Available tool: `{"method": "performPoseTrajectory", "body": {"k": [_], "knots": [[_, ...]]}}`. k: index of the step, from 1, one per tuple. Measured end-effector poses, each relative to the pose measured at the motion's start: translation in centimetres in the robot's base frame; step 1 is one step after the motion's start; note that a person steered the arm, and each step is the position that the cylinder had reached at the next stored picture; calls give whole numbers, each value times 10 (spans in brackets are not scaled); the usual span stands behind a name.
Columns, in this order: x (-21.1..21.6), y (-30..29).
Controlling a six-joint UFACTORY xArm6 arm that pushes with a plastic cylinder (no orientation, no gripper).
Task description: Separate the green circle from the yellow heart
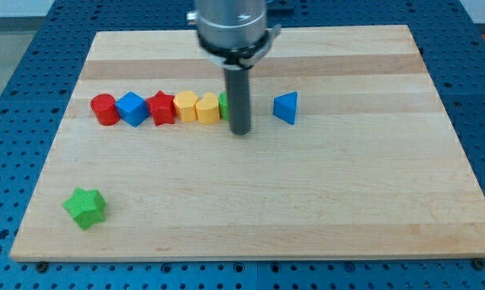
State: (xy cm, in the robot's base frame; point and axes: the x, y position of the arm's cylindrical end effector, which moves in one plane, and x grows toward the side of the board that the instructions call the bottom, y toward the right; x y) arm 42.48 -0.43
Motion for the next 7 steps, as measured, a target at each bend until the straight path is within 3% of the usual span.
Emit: {"method": "performPoseTrajectory", "body": {"k": [3,5,7], "knots": [[-70,20],[-70,-23],[-37,-25]]}}
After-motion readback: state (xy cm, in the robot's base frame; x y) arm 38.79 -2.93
